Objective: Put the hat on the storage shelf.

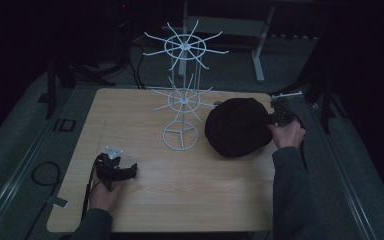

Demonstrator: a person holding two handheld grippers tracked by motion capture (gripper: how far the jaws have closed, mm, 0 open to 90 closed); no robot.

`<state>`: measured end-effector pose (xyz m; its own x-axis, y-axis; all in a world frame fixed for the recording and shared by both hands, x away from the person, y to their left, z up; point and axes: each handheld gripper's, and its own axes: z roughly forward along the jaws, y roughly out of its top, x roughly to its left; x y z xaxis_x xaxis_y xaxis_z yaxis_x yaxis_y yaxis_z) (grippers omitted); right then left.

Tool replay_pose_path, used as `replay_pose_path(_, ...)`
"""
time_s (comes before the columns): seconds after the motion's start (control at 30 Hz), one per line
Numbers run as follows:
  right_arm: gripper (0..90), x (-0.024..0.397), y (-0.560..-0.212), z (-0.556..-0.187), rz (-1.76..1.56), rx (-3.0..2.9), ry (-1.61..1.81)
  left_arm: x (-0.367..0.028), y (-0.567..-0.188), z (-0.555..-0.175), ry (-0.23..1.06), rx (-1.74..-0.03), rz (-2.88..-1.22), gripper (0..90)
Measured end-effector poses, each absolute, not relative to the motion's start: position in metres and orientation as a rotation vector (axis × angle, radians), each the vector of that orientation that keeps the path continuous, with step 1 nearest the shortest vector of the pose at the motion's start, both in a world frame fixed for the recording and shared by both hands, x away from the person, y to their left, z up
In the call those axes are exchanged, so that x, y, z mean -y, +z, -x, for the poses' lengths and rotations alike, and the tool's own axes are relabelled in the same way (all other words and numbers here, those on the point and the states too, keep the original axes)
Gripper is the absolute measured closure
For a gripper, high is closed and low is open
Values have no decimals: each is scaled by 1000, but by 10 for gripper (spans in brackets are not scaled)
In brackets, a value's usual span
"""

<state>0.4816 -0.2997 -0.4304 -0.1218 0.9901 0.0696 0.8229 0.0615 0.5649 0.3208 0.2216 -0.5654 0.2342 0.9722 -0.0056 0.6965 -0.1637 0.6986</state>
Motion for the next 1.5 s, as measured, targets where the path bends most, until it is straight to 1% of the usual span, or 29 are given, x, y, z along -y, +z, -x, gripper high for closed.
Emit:
replay_pose_path(0.27,801,310,-417,-479,-1865,-1991,816,-221,-565,-321,614,-1524,-1932,92)
replay_pose_path(0.97,801,333,-388,-473,-1882,-1982,871,-221,-565,-321,613,-1526,-1930,91)
replay_pose_path(1.5,801,341,-373,-470,-1888,-2009,933,-221,-565,-321,613,-1527,-1927,91)
